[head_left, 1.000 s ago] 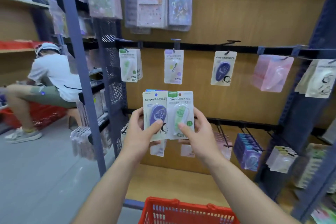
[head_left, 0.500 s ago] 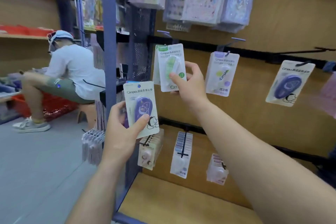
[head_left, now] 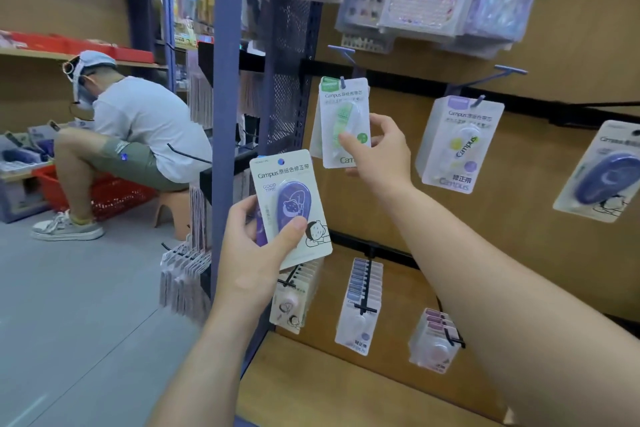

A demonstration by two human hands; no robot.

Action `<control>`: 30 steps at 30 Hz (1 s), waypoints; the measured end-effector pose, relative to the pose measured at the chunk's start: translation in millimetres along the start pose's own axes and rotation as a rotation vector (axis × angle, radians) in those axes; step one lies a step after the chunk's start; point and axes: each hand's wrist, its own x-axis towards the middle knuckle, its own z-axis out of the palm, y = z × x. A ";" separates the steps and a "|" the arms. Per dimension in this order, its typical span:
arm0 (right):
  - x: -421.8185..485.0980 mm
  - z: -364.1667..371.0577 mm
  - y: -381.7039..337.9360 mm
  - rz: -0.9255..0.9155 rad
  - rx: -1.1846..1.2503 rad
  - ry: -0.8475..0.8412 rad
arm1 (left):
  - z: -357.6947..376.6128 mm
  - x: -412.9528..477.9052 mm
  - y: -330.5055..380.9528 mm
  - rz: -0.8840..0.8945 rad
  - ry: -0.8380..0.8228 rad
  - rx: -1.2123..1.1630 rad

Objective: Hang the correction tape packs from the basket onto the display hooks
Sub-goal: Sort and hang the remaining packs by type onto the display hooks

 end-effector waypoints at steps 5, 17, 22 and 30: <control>-52.5 -17.5 16.1 0.004 -0.087 -0.029 | 9.2 -4.5 -1.2 -0.016 -0.029 0.024; -140.7 -113.6 56.8 0.276 0.290 -0.162 | 78.2 -55.7 -16.9 -0.121 -0.204 0.129; -160.9 -181.4 59.4 0.303 0.268 -0.089 | 117.3 -83.2 -21.9 -0.114 -0.293 0.208; -114.3 -282.4 52.2 0.169 0.225 0.246 | 184.2 -96.5 -1.7 -0.122 -0.373 0.225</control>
